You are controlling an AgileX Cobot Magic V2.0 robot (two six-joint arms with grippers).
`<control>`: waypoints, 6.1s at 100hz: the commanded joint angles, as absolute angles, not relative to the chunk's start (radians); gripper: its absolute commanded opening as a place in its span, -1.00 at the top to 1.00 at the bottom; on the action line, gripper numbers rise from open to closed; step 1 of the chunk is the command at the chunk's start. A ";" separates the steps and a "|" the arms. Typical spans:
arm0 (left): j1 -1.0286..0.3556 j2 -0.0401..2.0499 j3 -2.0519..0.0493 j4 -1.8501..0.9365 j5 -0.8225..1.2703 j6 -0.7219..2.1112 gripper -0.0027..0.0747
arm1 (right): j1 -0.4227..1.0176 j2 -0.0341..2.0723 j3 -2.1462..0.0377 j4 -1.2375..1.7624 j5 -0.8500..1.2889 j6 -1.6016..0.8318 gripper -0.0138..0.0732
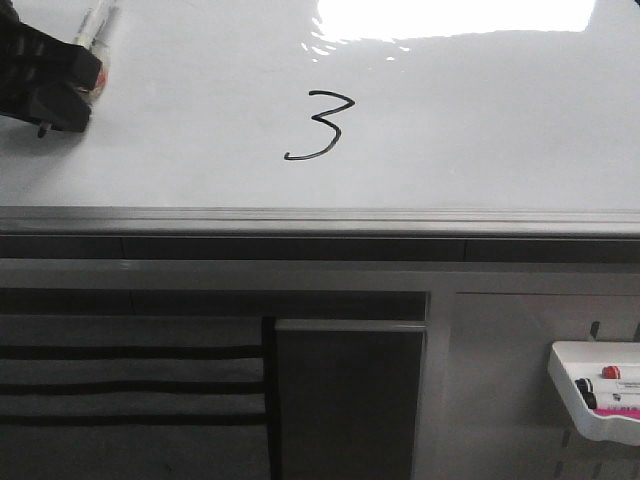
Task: Write number 3 on whiteboard
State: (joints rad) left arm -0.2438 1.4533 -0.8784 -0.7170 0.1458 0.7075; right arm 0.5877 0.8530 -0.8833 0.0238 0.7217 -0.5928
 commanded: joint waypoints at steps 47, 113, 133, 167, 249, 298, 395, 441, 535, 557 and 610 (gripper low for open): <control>-0.242 1.336 -0.906 -0.650 0.178 0.699 -0.19 | 0.565 0.813 -0.910 0.000 0.708 -0.253 -0.23; -0.171 0.676 -0.694 -0.250 0.391 0.370 0.48 | 0.444 0.510 -0.690 -0.329 0.519 0.295 0.54; -0.165 0.575 -0.498 -0.312 0.196 0.368 0.98 | 0.444 0.454 -0.615 -0.342 0.486 0.295 0.84; -0.165 0.577 -0.370 -0.326 0.141 0.368 0.98 | 0.444 0.452 -0.569 -0.343 0.502 0.295 0.84; -0.099 0.046 -0.079 -0.333 0.000 0.366 0.98 | 0.444 0.452 -0.569 -0.343 0.502 0.295 0.84; -0.095 -0.033 0.012 0.000 -0.071 0.020 0.98 | 0.444 0.452 -0.569 -0.343 0.503 0.295 0.84; -0.095 -0.033 0.012 0.000 -0.070 0.020 0.98 | 0.232 0.171 -0.404 -0.180 0.375 0.341 0.84; -0.095 -0.033 0.012 0.000 -0.070 0.020 0.98 | 0.115 -0.023 0.032 -0.060 -0.015 0.341 0.84; -0.095 -0.033 0.012 0.000 -0.070 0.020 0.98 | 0.115 -0.023 0.037 0.037 -0.017 0.093 0.84; -0.095 -0.033 0.012 0.000 -0.070 0.020 0.98 | 0.115 -0.023 0.037 0.037 -0.087 0.093 0.84; -0.095 -0.033 0.012 0.000 -0.070 0.020 0.98 | 0.115 -0.023 0.037 0.037 -0.085 0.093 0.84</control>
State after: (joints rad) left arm -0.1016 -0.0041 0.0036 0.0000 0.0081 0.0300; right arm 0.1238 -0.0075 0.0102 0.0342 0.0000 0.1050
